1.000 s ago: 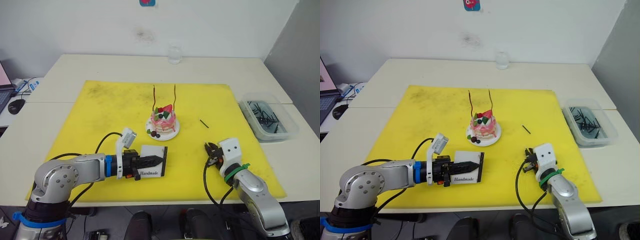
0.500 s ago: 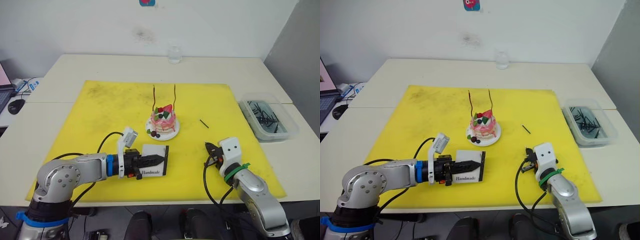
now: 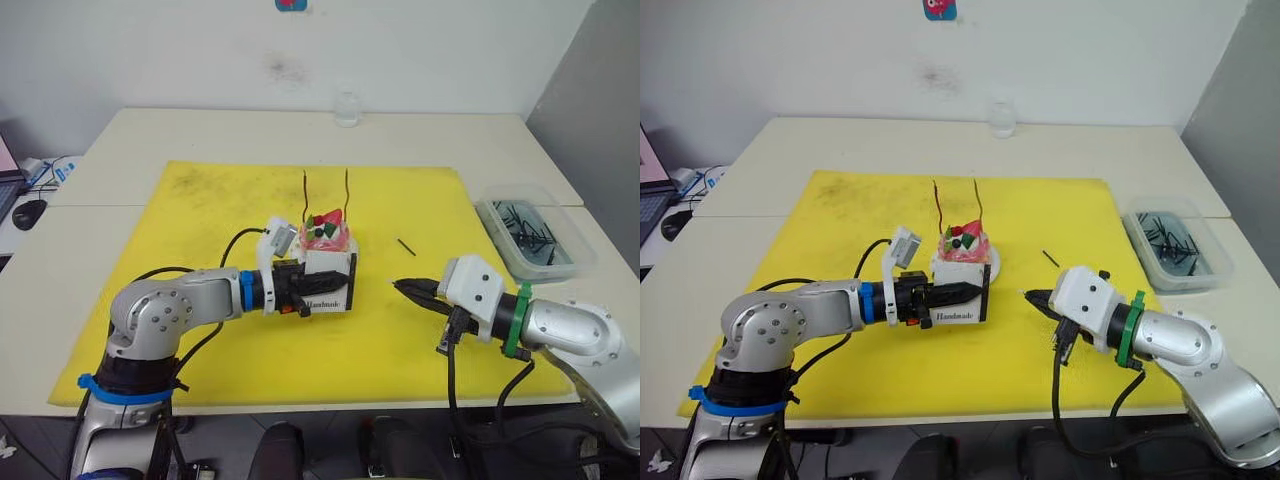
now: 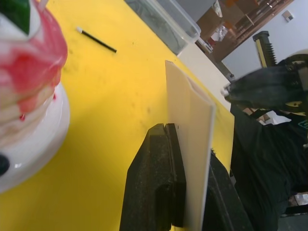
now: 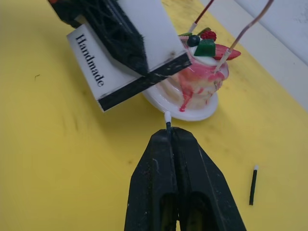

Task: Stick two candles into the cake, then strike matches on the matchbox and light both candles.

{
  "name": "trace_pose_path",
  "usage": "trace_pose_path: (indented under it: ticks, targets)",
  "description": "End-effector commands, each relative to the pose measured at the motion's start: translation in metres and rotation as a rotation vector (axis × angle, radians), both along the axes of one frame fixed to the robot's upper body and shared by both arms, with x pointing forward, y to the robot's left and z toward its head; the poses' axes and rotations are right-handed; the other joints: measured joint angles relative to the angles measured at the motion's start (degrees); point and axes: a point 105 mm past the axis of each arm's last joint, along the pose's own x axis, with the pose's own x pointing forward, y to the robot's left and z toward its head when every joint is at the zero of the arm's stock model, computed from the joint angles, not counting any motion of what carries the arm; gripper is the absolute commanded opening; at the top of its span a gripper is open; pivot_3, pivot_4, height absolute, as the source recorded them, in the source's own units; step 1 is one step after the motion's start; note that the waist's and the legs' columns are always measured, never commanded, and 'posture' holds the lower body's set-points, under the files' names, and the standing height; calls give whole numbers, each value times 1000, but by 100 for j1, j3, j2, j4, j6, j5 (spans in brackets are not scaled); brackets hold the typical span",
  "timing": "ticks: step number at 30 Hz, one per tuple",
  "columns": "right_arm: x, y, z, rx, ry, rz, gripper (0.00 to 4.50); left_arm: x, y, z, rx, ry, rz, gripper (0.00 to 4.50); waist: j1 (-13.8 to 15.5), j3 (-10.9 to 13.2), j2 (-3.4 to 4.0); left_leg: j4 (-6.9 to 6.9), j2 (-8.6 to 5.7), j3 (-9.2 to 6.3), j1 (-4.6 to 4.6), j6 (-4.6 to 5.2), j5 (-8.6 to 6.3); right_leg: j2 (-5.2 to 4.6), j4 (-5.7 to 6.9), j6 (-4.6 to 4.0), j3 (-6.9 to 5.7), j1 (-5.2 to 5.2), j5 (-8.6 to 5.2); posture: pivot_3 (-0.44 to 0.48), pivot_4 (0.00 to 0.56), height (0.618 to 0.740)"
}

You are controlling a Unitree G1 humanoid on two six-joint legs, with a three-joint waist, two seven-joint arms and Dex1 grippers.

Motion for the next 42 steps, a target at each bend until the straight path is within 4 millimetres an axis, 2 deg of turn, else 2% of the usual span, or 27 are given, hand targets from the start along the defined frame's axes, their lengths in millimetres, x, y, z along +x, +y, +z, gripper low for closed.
trace_pose_path:
  ticks: [1, 14, 34, 37, 39, 42]
  targets:
    - [-7, 11, 7, -20, -39, 78, 26, -2, -6, 10, -18, -40, -45, 0, -1, 0, 0, 0, 0, -1, 0, 0, 0, 1, 1, 0, -1, 0, 0, 0, 150, 729]
    - [3, 26, 4, -69, -78, 121, 26, -5, -10, 12, -21, -50, -89, 0, 3, 0, 0, 5, 4, 0, -2, -1, 0, -8, 1, 1, 2, 0, 0, 0, 150, 729]
    - [12, 34, -13, -119, -69, 128, 26, -14, -18, 14, -52, -29, -133, 0, 4, 0, 0, 5, 6, 0, -2, -1, 1, -7, 3, 0, 2, 0, 0, 0, 150, 729]
    - [9, 36, -21, -159, -49, 175, 26, -14, -20, 19, -65, -43, -140, 0, 4, 0, 0, 6, 6, 1, -2, -1, 1, -7, 3, 0, 2, 0, 0, 0, 150, 729]
    - [-1, 36, -30, -212, -29, 257, 26, -7, -15, 29, -48, -98, -122, 0, 4, 0, 0, 6, 5, 0, -2, -1, 1, -7, 3, 0, 0, 0, 0, 0, 150, 729]
    - [-17, 35, -29, -250, -20, 370, 26, 11, 1, 56, 1, -246, -63, 0, 11, 7, -5, 10, 2, -2, -5, -1, 0, -3, 2, 0, -4, 0, 0, 0, 150, 729]
